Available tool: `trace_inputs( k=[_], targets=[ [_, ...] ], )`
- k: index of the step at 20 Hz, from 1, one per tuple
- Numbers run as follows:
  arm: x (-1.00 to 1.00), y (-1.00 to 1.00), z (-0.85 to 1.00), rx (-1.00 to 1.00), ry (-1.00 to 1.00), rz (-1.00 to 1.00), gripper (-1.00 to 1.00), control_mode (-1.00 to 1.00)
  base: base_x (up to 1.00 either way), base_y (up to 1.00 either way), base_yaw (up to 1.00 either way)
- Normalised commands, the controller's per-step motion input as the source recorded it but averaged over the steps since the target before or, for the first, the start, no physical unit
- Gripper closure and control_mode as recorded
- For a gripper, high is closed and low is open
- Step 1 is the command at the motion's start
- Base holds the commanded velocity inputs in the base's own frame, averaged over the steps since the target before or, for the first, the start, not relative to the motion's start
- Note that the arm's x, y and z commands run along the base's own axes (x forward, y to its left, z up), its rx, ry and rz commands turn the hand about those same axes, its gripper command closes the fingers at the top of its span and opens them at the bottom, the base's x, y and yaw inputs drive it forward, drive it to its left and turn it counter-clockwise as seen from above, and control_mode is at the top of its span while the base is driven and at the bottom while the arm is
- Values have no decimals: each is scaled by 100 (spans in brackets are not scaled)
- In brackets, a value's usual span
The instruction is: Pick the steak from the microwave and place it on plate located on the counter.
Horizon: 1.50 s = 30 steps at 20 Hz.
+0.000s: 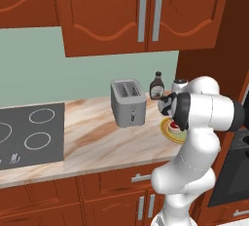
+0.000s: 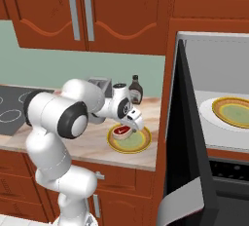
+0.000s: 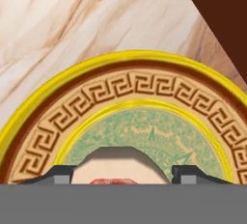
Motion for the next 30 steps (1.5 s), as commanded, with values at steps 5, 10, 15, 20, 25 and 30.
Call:
trace_inputs(
  k=[5, 10, 15, 20, 25, 30],
  targets=[
    [0, -1, -20, 0, 0, 0, 100, -100, 0, 0, 0],
    [0, -7, -19, 0, 0, 0, 100, -100, 0, 0, 0],
    [4, -7, -12, 0, 0, 0, 100, -100, 0, 0, 0],
    [0, -3, 0, 0, 0, 0, -100, -100, 0, 0, 0],
    [0, 0, 0, 0, -1, 0, -100, -100, 0, 0, 0],
    [0, 0, 29, 0, -5, 0, -100, -100, 0, 0, 0]
  ],
)
